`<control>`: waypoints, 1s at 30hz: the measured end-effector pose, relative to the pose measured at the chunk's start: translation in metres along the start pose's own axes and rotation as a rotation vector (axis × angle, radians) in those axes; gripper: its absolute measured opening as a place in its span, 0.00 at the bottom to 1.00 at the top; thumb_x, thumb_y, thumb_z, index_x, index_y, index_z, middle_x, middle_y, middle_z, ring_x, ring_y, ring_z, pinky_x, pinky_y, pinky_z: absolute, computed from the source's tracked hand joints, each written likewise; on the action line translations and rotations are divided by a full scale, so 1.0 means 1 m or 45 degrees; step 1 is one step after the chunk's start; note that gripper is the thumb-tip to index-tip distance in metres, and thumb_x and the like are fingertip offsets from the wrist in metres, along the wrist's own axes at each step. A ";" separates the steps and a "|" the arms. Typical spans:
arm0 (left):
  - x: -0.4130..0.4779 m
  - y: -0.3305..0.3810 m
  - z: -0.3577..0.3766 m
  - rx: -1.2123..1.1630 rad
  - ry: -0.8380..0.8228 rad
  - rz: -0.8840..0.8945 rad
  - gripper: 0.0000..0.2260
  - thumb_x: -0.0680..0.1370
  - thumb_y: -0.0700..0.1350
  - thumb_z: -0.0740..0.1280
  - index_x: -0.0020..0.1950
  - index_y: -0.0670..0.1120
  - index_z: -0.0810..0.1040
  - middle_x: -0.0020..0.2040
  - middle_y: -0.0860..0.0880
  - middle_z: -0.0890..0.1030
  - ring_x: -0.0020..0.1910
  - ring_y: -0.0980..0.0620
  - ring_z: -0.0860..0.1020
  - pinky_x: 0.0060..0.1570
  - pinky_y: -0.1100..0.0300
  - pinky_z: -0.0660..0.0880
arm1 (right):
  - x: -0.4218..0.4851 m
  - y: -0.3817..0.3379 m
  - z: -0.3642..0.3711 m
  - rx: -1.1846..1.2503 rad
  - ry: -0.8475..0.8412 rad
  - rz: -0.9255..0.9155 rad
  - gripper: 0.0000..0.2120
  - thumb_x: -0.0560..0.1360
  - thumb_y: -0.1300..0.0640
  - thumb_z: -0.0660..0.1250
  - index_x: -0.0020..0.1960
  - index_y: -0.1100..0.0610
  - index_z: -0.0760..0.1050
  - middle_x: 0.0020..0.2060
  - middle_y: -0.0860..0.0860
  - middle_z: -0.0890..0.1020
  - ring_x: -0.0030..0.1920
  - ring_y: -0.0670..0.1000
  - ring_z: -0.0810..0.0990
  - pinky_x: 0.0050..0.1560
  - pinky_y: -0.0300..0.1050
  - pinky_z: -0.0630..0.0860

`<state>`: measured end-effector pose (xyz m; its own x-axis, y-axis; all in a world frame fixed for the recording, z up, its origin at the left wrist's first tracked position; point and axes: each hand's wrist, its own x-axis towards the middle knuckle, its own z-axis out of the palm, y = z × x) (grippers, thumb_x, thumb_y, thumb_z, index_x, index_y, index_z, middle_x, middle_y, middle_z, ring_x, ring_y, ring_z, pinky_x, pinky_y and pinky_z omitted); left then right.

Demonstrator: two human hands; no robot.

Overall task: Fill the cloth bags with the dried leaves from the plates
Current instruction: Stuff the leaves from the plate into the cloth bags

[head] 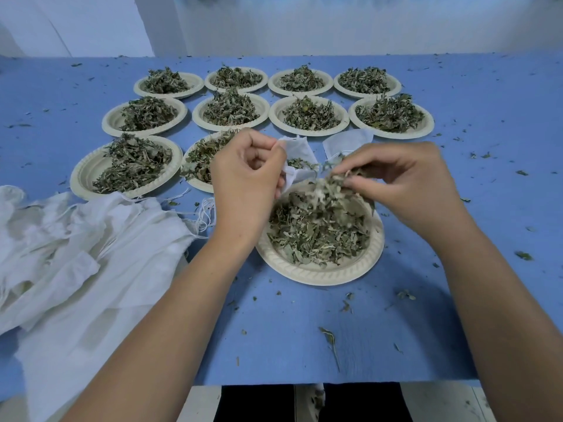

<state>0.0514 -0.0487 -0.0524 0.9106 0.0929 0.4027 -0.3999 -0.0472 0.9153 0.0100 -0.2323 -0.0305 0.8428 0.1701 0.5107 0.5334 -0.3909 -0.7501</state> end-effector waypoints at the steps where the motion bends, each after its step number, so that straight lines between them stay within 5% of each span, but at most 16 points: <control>1: -0.001 -0.001 0.001 0.022 -0.040 0.000 0.06 0.78 0.37 0.68 0.41 0.43 0.77 0.26 0.52 0.77 0.22 0.57 0.74 0.24 0.66 0.71 | 0.000 -0.001 0.001 0.107 0.083 -0.022 0.13 0.70 0.69 0.71 0.49 0.53 0.80 0.39 0.43 0.85 0.41 0.45 0.84 0.45 0.36 0.79; 5: -0.004 -0.002 0.005 0.074 -0.166 0.045 0.09 0.77 0.38 0.69 0.38 0.46 0.76 0.26 0.52 0.76 0.22 0.56 0.74 0.24 0.66 0.70 | 0.000 0.000 0.016 0.212 0.352 0.004 0.15 0.71 0.71 0.70 0.48 0.52 0.80 0.37 0.41 0.84 0.41 0.43 0.83 0.47 0.36 0.79; 8: -0.007 0.000 0.007 0.046 -0.253 0.100 0.08 0.77 0.40 0.70 0.39 0.49 0.77 0.27 0.54 0.77 0.23 0.57 0.75 0.23 0.66 0.70 | -0.001 0.005 0.030 -0.010 0.401 0.034 0.12 0.70 0.70 0.71 0.48 0.56 0.82 0.40 0.47 0.84 0.41 0.46 0.83 0.46 0.38 0.79; 12: -0.008 0.001 0.006 0.043 -0.271 0.126 0.08 0.77 0.40 0.70 0.39 0.48 0.77 0.27 0.54 0.77 0.23 0.57 0.75 0.23 0.66 0.71 | -0.002 0.009 0.036 -0.455 0.231 -0.178 0.12 0.67 0.72 0.69 0.49 0.63 0.83 0.43 0.52 0.84 0.44 0.47 0.82 0.51 0.39 0.77; 16: -0.005 0.001 0.005 0.022 -0.169 0.059 0.07 0.77 0.41 0.71 0.40 0.46 0.77 0.27 0.52 0.77 0.23 0.56 0.75 0.23 0.65 0.71 | 0.000 0.006 0.025 -0.346 -0.085 -0.019 0.14 0.72 0.61 0.66 0.58 0.58 0.79 0.51 0.44 0.79 0.57 0.44 0.76 0.62 0.38 0.70; 19: -0.004 0.000 0.004 0.013 -0.133 0.050 0.05 0.78 0.39 0.69 0.41 0.43 0.78 0.26 0.51 0.78 0.23 0.56 0.75 0.24 0.66 0.71 | 0.000 0.006 0.020 -0.346 -0.191 -0.023 0.18 0.72 0.56 0.70 0.62 0.53 0.76 0.55 0.43 0.76 0.59 0.41 0.73 0.61 0.33 0.67; 25: -0.004 0.000 0.005 0.023 -0.129 0.050 0.07 0.77 0.38 0.69 0.40 0.44 0.77 0.26 0.49 0.78 0.22 0.56 0.74 0.24 0.66 0.71 | 0.000 0.009 0.026 -0.170 0.113 -0.172 0.12 0.69 0.69 0.73 0.51 0.62 0.78 0.48 0.53 0.77 0.50 0.49 0.78 0.52 0.40 0.77; 30: -0.005 0.001 0.005 0.028 -0.162 0.070 0.07 0.77 0.39 0.70 0.39 0.46 0.77 0.27 0.50 0.77 0.23 0.55 0.75 0.24 0.65 0.71 | -0.001 0.009 0.026 -0.084 0.346 -0.188 0.05 0.70 0.68 0.73 0.45 0.63 0.79 0.40 0.56 0.79 0.43 0.51 0.80 0.47 0.38 0.77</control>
<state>0.0473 -0.0541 -0.0537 0.8937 -0.0370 0.4472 -0.4487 -0.0705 0.8909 0.0159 -0.2123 -0.0486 0.7018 -0.0149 0.7122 0.6352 -0.4395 -0.6351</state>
